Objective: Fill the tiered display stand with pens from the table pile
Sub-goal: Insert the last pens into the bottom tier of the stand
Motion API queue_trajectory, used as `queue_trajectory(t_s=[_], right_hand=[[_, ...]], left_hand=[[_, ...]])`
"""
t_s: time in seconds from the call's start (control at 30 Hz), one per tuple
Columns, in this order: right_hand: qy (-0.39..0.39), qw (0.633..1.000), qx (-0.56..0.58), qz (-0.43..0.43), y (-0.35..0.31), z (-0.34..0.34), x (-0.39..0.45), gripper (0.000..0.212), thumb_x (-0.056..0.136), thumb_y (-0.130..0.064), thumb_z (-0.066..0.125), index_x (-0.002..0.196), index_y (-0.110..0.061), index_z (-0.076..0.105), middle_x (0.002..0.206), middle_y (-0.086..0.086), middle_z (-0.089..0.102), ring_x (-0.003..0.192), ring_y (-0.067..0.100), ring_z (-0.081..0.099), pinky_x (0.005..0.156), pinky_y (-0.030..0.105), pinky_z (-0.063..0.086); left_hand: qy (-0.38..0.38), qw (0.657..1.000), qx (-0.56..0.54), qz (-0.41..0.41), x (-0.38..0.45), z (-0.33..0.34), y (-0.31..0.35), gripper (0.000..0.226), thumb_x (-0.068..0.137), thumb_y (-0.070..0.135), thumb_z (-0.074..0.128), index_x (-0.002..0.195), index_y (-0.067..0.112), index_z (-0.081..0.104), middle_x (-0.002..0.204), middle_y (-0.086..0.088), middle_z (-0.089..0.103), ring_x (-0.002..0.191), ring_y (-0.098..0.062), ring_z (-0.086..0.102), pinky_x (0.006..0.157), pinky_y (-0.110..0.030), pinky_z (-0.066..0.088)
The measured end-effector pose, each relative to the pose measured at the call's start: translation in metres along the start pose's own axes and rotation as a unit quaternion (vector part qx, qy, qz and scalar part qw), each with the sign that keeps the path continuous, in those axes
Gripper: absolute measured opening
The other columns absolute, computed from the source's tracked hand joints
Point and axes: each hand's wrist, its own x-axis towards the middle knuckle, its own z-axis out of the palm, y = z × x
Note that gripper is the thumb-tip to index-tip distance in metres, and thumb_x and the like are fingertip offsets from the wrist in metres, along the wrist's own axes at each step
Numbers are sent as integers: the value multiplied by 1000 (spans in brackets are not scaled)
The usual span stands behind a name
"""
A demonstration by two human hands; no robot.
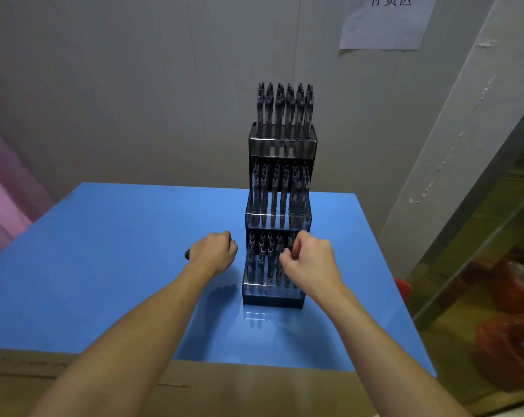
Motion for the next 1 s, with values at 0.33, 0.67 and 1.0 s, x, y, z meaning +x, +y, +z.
queue_trajectory(t_s=[0.33, 0.67, 1.0], right_hand=[[23, 1000, 8, 20, 5, 3, 2, 28, 92, -20, 62, 71, -17, 44, 68, -2, 53, 61, 10, 49, 50, 21, 35], [26, 1000, 10, 12, 7, 7, 6, 29, 94, -19, 62, 71, -17, 44, 68, -1, 53, 61, 11, 50, 50, 20, 35], [-55, 996, -65, 19, 13, 32, -3, 17, 98, -22, 58, 90, -7, 58, 86, 10, 63, 80, 28, 64, 69, 41, 59]], left_hand=[[-4, 1000, -4, -4, -1, 2, -5, 27, 104, 31, 35, 98, 13, 54, 94, -4, 59, 81, -28, 56, 70, -36, 47], [-8, 1000, -5, -1, 0, 0, -3, 29, 105, 32, 35, 102, 12, 55, 100, -7, 63, 82, -28, 56, 71, -37, 48], [-6, 1000, -3, 8, -1, -2, 1, 29, 106, 33, 35, 102, 13, 56, 96, -6, 63, 80, -26, 57, 71, -38, 50]])
